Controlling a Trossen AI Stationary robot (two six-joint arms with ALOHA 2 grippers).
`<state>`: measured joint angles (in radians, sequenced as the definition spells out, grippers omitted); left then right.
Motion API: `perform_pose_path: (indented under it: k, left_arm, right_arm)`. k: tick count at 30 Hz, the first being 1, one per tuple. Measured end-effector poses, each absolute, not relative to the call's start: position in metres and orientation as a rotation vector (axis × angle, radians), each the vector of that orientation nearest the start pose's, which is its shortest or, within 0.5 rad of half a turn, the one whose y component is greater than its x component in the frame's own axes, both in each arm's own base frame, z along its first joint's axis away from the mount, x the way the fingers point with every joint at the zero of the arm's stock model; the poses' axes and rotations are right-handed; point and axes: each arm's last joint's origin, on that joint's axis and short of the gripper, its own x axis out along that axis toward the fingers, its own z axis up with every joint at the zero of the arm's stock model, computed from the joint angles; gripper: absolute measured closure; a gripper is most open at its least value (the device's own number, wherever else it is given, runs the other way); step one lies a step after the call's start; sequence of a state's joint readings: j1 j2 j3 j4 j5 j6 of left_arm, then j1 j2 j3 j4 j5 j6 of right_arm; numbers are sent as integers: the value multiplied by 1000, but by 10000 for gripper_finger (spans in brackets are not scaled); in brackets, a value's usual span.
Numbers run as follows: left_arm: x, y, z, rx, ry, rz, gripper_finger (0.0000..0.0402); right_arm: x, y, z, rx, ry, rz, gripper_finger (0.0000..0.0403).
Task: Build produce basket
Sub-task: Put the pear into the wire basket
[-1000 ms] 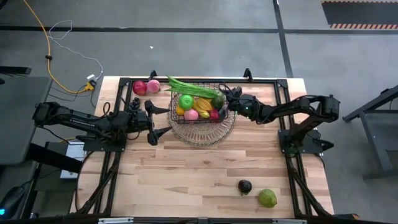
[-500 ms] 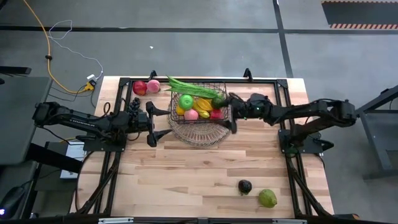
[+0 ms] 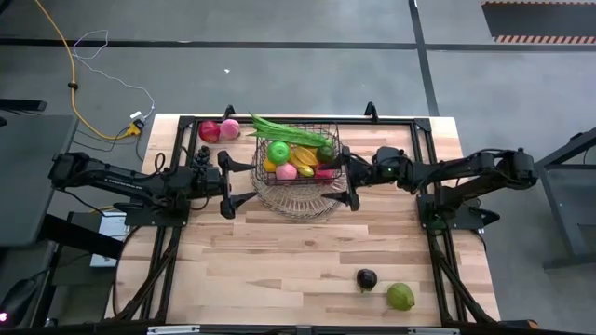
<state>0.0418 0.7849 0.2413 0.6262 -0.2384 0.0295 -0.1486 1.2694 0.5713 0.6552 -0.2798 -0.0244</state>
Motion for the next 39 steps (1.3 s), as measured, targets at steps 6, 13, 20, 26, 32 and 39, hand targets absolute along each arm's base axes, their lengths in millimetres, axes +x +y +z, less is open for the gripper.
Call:
perform_pose_path:
  k: [6,13,20,26,32,39]
  left_arm:
    - [169,14,223,22,-78,270,33]
    - [169,13,223,5,-82,232,33]
    - [170,12,224,-2,-86,205,33]
    - [170,12,224,-2,-85,205,33]
    - [170,12,224,-18,-87,204,33]
    - [170,12,224,-15,-87,204,33]
  right_arm:
    - [262,-31,240,-17,41,132,24]
    - [262,-31,240,-15,41,132,24]
    - [262,-31,240,34,44,130,24]
    - [266,-30,249,74,40,136,24]
    - [280,-6,269,127,305,72,24]
    - [247,49,301,391,924,-123,24]
